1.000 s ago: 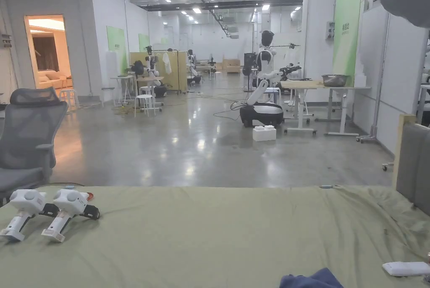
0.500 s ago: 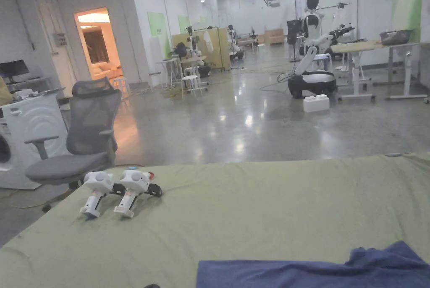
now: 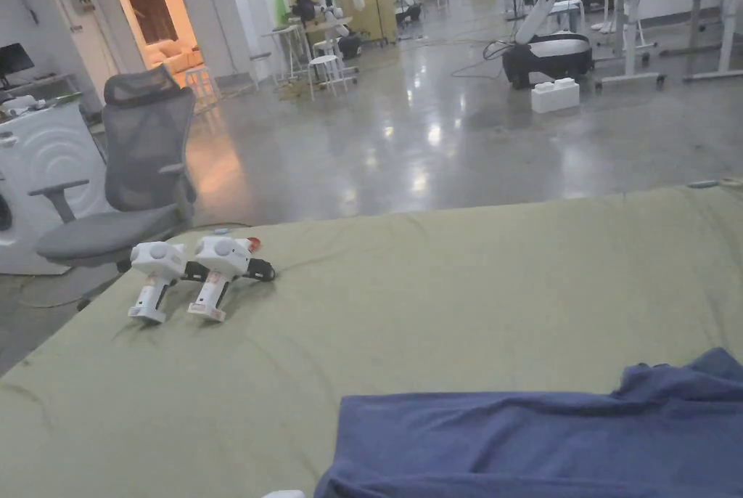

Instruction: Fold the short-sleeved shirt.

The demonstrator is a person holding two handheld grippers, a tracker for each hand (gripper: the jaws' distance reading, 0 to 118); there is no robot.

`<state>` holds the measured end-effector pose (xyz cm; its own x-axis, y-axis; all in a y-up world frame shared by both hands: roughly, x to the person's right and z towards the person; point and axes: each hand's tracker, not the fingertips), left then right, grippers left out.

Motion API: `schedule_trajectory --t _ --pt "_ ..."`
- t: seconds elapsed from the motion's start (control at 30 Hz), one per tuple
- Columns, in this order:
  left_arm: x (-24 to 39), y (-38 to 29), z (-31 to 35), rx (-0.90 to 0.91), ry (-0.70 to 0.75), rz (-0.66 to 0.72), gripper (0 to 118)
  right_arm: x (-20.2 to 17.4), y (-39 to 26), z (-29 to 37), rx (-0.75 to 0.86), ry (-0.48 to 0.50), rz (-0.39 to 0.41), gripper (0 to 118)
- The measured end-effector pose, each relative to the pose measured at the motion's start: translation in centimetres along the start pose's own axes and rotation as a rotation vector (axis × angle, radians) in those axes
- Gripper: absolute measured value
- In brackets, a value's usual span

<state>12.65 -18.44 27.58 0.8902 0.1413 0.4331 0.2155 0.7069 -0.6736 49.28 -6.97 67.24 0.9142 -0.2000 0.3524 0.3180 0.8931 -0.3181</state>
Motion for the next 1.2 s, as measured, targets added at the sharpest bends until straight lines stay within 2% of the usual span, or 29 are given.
schedule_trajectory --t 0.23,0.3,0.4,0.53,0.57,0.63,0.67,0.73,0.83,0.87,0.9,0.93,0.97,1.0,1.03,1.1,1.13,1.2 --pt "-1.2 0.1 -5.8 -0.085 0.072 0.063 61 1.6 -1.2 -1.1 -0.068 -0.059 -0.008 0" --pt "-0.7 0.0 -5.5 -0.070 0.081 0.039 49 1.7 -1.6 -1.3 -0.087 -0.077 -0.001 0" --pt "0.7 -0.4 -4.8 -0.060 0.112 -0.102 15 2.2 -2.0 -2.3 -0.121 -0.080 -0.002 0" --pt "2.9 -0.5 -5.9 -0.109 0.165 -0.233 6 3.5 -1.2 -5.4 -0.146 -0.127 0.002 1" --pt "3.2 -0.6 -6.2 -0.122 0.171 -0.257 6 3.9 -1.1 -6.6 -0.151 -0.135 0.008 6" --pt "3.0 -0.5 -6.7 -0.131 0.165 -0.257 6 5.8 -1.1 -10.5 -0.193 -0.172 0.033 65" --pt "2.9 -0.5 -6.7 -0.133 0.161 -0.249 6 6.7 -1.3 -12.2 -0.220 -0.200 0.028 80" --pt "2.5 -0.3 -6.5 -0.137 0.146 -0.228 6 9.4 -2.2 -16.2 -0.224 -0.204 -0.060 75" --pt "2.2 -0.3 -6.4 -0.139 0.131 -0.225 6 12.4 -3.5 -21.3 -0.306 -0.245 -0.193 74" --pt "2.2 -0.3 -6.4 -0.141 0.128 -0.222 6 12.7 -4.0 -22.4 -0.325 -0.263 -0.198 71" --pt "2.1 -0.3 -6.4 -0.141 0.127 -0.220 6 13.0 -4.7 -23.6 -0.372 -0.276 -0.191 62" --pt "2.1 -0.3 -6.4 -0.140 0.126 -0.220 6 12.8 -5.4 -24.2 -0.401 -0.295 -0.169 60" --pt "2.1 -0.3 -6.4 -0.138 0.126 -0.220 6 12.0 -5.5 -23.8 -0.366 -0.322 -0.122 52" --pt "2.0 -0.4 -6.3 -0.135 0.126 -0.218 6 11.1 -5.1 -23.0 -0.328 -0.328 -0.097 24" --pt "1.9 -0.4 -6.5 -0.133 0.126 -0.213 6 10.6 -4.6 -22.7 -0.342 -0.323 -0.114 6" --pt "1.7 0.1 -6.4 -0.143 0.122 -0.208 4 10.1 -4.1 -22.1 -0.332 -0.337 -0.121 5" --pt "1.5 0.6 -6.0 -0.160 0.110 -0.203 3 10.2 -3.9 -22.0 -0.338 -0.308 -0.154 5" --pt "1.0 1.8 -4.0 -0.139 0.071 -0.102 2 9.6 -3.1 -21.0 -0.306 -0.360 -0.112 5"
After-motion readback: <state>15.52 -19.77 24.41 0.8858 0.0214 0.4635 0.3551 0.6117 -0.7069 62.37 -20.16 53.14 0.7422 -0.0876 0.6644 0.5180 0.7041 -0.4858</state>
